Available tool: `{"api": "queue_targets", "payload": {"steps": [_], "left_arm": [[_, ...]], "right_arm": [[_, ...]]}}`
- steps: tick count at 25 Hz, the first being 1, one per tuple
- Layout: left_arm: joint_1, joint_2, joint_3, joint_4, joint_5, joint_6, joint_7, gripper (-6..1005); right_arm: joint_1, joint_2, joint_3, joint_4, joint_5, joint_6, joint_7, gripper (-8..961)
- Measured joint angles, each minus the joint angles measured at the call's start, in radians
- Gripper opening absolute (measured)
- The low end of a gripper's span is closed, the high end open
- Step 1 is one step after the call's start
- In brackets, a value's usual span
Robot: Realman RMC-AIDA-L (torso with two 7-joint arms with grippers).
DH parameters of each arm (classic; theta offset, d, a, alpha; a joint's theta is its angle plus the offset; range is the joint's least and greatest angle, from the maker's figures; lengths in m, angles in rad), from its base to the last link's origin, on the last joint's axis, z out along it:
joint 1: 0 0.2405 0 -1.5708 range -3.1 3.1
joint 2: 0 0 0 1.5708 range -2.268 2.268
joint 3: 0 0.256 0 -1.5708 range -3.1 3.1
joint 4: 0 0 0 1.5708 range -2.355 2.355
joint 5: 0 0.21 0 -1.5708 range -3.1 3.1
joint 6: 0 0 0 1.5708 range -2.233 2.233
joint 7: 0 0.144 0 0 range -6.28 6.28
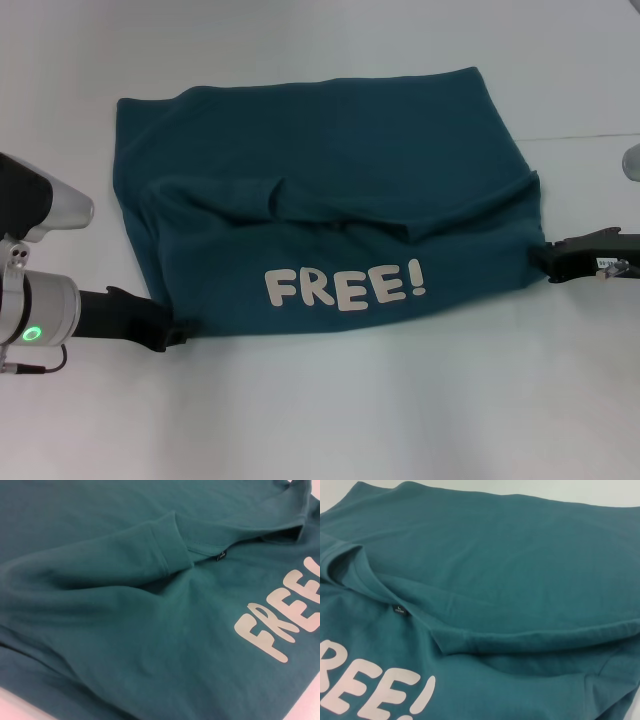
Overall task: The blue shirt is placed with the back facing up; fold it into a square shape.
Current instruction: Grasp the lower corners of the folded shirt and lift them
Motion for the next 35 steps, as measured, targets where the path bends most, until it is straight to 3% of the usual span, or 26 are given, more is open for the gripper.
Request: {"api": "queue_targets", "payload": {"steps": [8,19,29,35], "left_arm": [[0.0,0.0,0.0,0.0,0.0,0.003,0.008,154],[0.008,-0.009,0.065,0.007,0.0,0.014,0.026,57],[0.048,-0.009,0.066,0.073,0.0,0.106,0.029,45],[0.071,-0.006,0.065,0.102,0.0,0.164,0.031,44]], "right_arm": [[0.0,0.0,0.0,0.0,0.0,0.0,0.0,36],[-0.008,0.001,0.001,0.0,0.0,-0.001,0.0,36],[-0.036,0.003,-0.011,-0.028,0.0,-0.02,-0.018,35],[-0.086,0.005,-0.074,-0.093,0.0,-0.038,-0.037,35]]}}
